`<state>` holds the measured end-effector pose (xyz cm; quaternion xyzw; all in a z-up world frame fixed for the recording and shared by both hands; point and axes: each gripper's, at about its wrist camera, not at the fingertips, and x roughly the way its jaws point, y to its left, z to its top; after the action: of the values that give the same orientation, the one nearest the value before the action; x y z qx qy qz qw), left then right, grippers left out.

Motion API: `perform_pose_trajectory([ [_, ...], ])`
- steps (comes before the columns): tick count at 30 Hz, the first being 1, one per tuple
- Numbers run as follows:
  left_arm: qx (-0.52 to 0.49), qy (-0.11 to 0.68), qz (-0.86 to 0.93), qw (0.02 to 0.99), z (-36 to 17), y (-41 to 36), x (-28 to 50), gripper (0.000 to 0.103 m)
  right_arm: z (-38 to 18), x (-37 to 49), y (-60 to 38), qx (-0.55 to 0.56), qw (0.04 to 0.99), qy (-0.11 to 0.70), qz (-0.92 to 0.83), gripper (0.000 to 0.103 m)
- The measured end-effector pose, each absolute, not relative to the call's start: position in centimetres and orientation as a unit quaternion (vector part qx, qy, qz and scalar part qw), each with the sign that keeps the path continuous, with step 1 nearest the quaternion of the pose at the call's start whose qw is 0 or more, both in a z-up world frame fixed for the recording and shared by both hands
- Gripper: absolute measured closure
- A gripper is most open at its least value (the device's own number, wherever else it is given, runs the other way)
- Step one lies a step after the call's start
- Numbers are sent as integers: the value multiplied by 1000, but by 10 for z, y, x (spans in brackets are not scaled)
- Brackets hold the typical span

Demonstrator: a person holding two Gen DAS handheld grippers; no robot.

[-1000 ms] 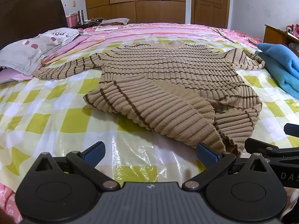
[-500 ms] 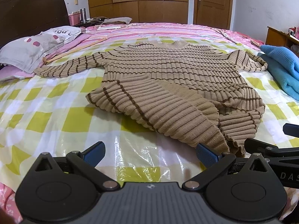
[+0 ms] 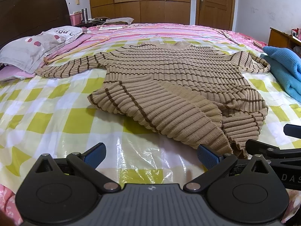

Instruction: Fold small clothes

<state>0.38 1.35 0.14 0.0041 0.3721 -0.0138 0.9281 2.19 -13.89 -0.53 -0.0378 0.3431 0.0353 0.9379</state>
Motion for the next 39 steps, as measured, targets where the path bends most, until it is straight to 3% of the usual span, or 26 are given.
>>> perform_pose_trajectory([
  [39, 14, 370, -1, 929, -1, 15, 5, 0, 1, 25, -121, -104, 933, 343, 19, 11],
])
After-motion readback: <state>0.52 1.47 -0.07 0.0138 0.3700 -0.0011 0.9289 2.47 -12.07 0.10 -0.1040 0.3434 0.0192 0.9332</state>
